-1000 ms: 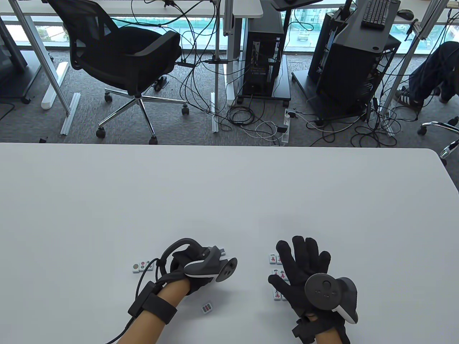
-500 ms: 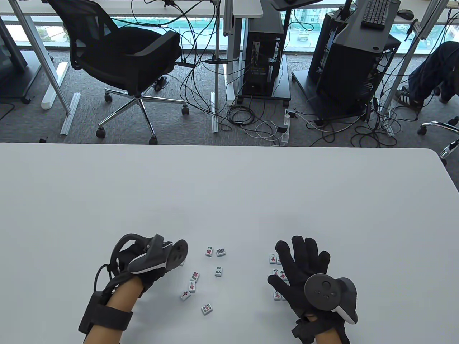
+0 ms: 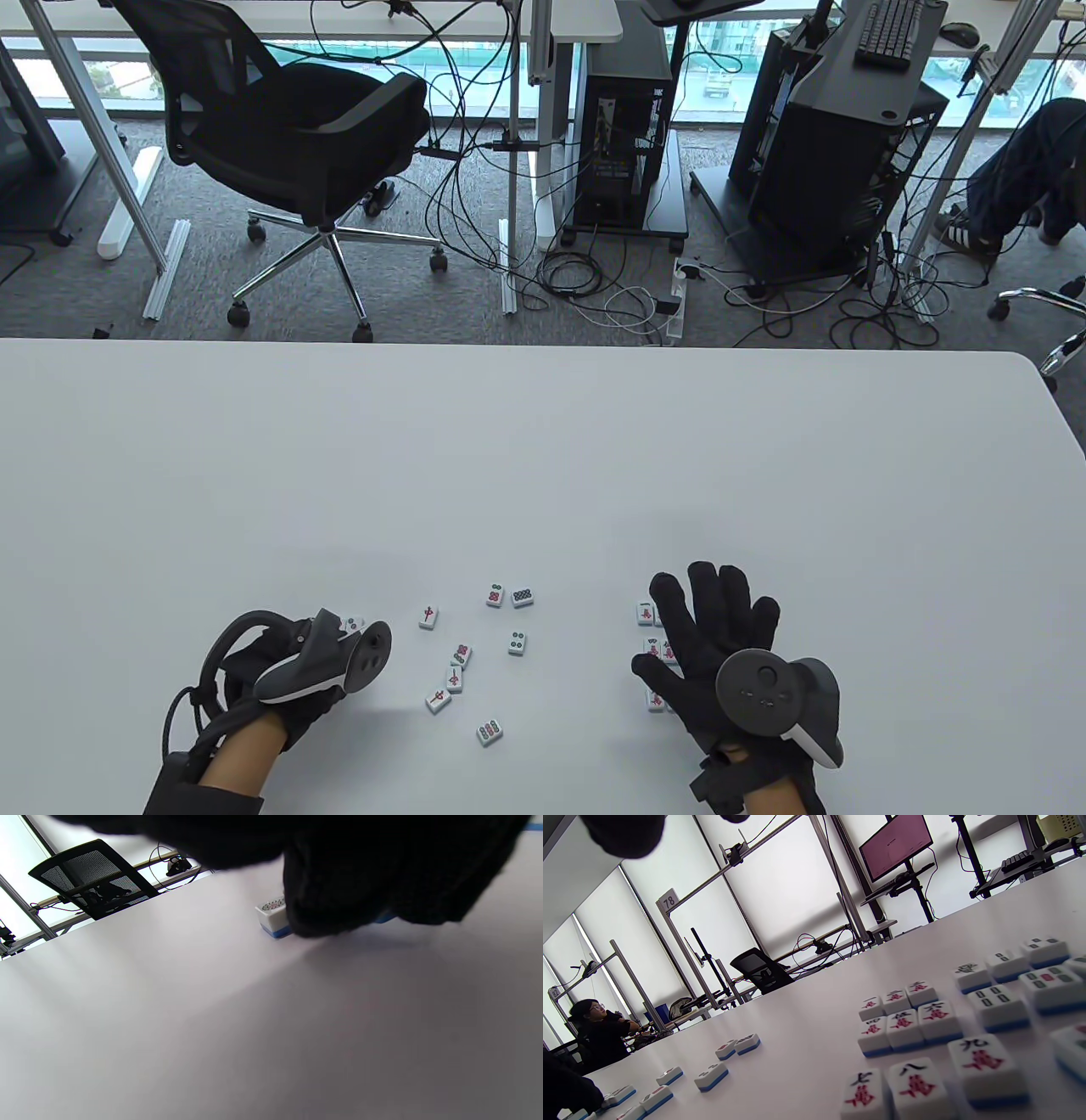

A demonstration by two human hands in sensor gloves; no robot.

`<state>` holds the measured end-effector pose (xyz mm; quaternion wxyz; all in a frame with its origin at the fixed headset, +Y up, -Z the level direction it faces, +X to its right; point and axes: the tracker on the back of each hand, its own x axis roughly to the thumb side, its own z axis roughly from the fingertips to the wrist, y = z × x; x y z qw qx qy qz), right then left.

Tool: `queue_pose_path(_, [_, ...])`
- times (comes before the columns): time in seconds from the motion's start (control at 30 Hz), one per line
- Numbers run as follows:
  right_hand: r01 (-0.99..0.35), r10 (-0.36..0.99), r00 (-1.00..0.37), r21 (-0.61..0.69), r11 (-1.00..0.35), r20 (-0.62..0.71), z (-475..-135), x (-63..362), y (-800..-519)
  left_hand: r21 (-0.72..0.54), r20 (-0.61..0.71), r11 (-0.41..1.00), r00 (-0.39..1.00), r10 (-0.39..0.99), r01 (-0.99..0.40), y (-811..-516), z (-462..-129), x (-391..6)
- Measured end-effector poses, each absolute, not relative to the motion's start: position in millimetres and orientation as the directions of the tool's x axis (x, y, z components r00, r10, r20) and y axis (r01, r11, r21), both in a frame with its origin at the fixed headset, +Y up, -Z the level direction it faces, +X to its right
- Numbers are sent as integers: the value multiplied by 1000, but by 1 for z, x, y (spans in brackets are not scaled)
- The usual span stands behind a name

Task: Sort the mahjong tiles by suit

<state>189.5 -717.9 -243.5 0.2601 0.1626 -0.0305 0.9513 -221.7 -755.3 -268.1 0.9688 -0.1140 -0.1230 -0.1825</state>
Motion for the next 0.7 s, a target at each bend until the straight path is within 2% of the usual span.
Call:
queue_pose_path(0.3, [-509,491,-809,33,-860,323,-244,189,-718,-184,264,895,897,-354,407,-756,-267,-223])
queue_pose_path(0.47, [-508,490,-810,33,-861,322,-244,189,-718,-69,303,926,893,-334,370,-736,-261,-209])
queue_pose_path(0.57, [-507,490,-811,35,-862,321,-244,189,-719,71,366,950,878,-309,305,-724,-258,-186])
queue_pose_path(0.7, [-509,491,-809,34,-860,323,-244,189,-718,123,439,962,856,-272,242,-718,-263,-149])
